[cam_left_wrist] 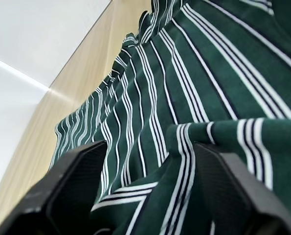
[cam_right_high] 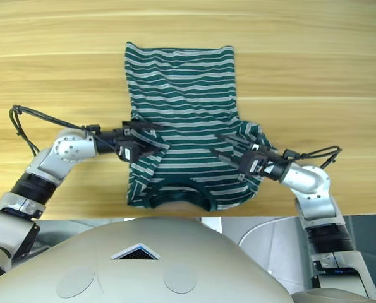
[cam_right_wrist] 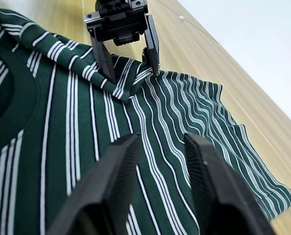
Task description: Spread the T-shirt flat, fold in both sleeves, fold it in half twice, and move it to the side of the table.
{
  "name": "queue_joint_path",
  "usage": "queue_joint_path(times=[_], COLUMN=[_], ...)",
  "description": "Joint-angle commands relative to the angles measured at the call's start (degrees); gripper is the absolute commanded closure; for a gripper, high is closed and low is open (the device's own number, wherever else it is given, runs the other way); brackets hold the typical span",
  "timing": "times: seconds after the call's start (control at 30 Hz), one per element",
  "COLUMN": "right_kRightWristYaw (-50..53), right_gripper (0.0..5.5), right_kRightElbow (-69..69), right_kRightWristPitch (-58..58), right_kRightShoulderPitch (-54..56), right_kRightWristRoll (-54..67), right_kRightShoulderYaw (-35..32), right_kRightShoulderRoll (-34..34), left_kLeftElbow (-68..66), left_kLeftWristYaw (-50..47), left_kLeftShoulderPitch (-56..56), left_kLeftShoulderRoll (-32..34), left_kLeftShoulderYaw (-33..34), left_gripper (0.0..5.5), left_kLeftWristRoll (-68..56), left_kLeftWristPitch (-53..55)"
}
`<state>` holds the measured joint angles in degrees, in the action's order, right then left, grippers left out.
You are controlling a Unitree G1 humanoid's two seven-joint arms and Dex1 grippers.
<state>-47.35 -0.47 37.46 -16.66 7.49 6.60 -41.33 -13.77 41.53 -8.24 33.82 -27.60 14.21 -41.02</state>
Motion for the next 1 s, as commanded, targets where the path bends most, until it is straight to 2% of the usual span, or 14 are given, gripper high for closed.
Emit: queue_joint_path(times=[0.03,0.17,0.23,0.3,0.37,0.6,1.0], right_kRightWristYaw=[3.0,9.5,15.2,18.7,18.4,16.3,15.5], right_gripper=[3.02,2.34,2.11,1.72,1.37,1.34,1.34], right_kRightElbow=[-0.7,2.6,6.4,9.1,8.5,6.6,6.5], right_kRightWristPitch=[-2.5,-4.8,-7.2,-8.4,-7.9,-4.8,-5.1], right_kRightShoulderPitch=[3.0,4.6,4.7,1.6,-3.3,-12.2,-11.2], right_kRightWristRoll=[2.5,-1.4,-10.6,-19.0,-21.4,-24.6,-25.3], right_kRightShoulderYaw=[-3.9,-12.6,-16.2,-18.9,-20.9,-19.2,-13.7], right_kRightShoulderRoll=[1.2,-1.1,-4.2,-8.3,-10.6,-13.0,-12.0], left_kLeftElbow=[-0.2,-1.8,-2.2,-2.9,-3.7,-4.7,-4.5], left_kLeftWristYaw=[-2.5,-6.2,-7.4,-8.2,-8.9,-10.2,-9.6], left_kLeftShoulderPitch=[-1.3,-2.8,-2.8,-3.0,-3.2,-3.1,-2.5], left_kLeftShoulderRoll=[-0.2,-0.9,-1.2,-1.4,-1.9,-2.2,-2.3], left_kLeftShoulderYaw=[2.6,4.9,5.3,5.3,5.3,5.6,5.2], left_gripper=[1.61,1.01,0.8,0.47,0.17,0.11,0.11], left_kLeftWristRoll=[0.8,2.1,2.7,3.2,3.8,4.8,4.5], left_kLeftWristPitch=[0.1,-0.6,-0.8,-1.1,-1.3,-1.9,-2.3])
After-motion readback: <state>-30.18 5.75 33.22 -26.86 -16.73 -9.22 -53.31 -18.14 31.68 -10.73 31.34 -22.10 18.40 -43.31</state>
